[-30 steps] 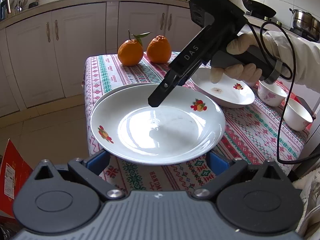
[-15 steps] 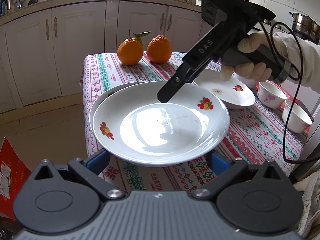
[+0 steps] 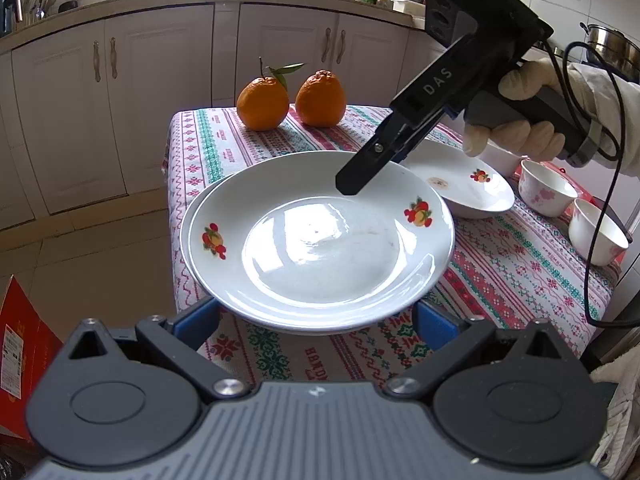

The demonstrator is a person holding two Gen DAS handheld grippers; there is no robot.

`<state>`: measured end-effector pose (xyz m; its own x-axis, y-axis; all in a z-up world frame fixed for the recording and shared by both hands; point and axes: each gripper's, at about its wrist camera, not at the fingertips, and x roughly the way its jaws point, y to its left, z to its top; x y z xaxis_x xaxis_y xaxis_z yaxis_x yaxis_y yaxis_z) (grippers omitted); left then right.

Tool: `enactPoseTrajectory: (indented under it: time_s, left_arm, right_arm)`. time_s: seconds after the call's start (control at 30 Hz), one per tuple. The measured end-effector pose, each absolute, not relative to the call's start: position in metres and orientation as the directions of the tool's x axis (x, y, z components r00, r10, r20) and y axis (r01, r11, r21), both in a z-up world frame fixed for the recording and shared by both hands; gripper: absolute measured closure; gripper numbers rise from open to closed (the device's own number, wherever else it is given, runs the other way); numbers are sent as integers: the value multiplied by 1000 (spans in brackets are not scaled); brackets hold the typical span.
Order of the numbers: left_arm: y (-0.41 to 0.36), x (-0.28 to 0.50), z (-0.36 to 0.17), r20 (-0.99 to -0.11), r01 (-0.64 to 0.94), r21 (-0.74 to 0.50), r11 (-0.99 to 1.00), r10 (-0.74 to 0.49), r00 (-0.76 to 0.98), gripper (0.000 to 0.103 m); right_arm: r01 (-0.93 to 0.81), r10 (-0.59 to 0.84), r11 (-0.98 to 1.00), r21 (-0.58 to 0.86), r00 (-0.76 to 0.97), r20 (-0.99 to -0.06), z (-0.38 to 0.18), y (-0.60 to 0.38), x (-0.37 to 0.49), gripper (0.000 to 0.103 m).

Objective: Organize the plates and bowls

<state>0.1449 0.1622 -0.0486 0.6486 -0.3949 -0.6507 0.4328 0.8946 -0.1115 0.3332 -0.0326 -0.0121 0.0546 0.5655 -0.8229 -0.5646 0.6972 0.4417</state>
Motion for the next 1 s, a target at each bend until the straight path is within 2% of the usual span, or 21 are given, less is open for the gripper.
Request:
enactPoseTrajectory:
  time_s: [0.87,1.0]
  left_arm:
    - [159,134,-45,-624,419,-113,901,-393,676,1]
    - [157,130,-43,-618,423,-96,901,-387,684,1]
  right_arm:
    - [-548,507,762,346,171,-845,-5,-34,302,27]
    - [-561,459,776,287,191,-868,-8,-33,297,26]
